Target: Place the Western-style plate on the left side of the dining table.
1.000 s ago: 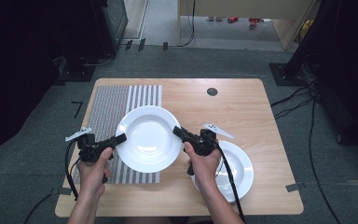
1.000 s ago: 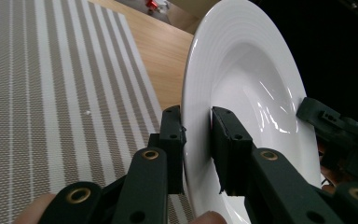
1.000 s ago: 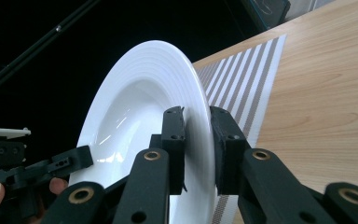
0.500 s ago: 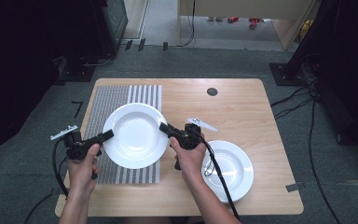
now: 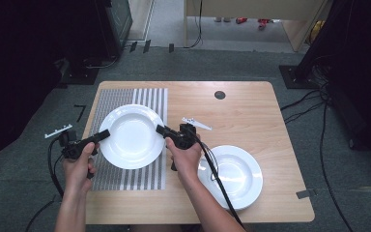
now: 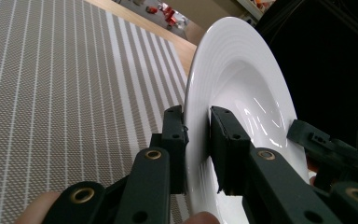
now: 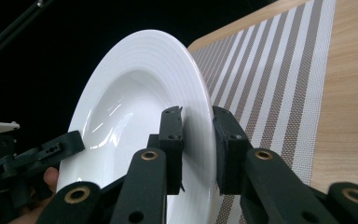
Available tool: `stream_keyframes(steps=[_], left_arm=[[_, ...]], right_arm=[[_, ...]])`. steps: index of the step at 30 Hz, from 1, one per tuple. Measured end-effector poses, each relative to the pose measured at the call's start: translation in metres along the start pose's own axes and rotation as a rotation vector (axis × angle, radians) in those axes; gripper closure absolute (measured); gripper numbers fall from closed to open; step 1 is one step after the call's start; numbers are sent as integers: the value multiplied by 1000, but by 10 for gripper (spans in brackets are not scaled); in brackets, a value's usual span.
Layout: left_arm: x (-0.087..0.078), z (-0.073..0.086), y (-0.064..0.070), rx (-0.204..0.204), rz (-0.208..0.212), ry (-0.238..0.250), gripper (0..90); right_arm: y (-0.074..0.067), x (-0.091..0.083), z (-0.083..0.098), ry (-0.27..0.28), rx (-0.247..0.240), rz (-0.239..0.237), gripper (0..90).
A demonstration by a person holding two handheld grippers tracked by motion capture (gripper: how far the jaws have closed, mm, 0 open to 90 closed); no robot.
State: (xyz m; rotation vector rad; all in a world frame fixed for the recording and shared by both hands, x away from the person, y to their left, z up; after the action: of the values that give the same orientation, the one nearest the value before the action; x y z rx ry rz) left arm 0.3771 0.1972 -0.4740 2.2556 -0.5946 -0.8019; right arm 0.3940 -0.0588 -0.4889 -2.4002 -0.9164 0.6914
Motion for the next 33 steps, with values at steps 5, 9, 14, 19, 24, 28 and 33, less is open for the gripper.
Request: stream_keyframes(steps=[5, 9, 14, 19, 24, 28, 33], left_arm=[[8, -3, -12, 25, -27, -16, 771], [15, -8, -25, 6, -57, -7, 766], [22, -15, -41, -30, -66, 21, 769], [32, -17, -53, -54, -83, 27, 766], [43, -18, -60, -81, -96, 31, 757], [50, -17, -68, -93, -120, 29, 744], [58, -13, -77, -95, -162, 13, 719]], right_arm=[[9, 15, 5, -23, 24, 19, 758], [16, 31, 12, -47, 48, 32, 755], [20, 49, 17, -60, 78, 41, 752], [27, 63, 20, -64, 100, 72, 750], [32, 69, 18, -43, 136, 96, 761], [35, 75, 15, -30, 132, 114, 770], [38, 80, 14, -22, 144, 143, 780]])
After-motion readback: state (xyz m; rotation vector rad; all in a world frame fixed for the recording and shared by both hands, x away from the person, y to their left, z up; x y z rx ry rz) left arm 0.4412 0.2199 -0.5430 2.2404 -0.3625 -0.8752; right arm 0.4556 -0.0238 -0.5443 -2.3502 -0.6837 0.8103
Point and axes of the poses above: each handheld gripper's, and its own axes: x roughly forward along the jaws, z roughly out of its underside, y roughly to its right, the point moved 7 cm from there along x, roughly forward along the jaws, and after that the axes turned 9 degrees about -x, right-handed, at the moved point
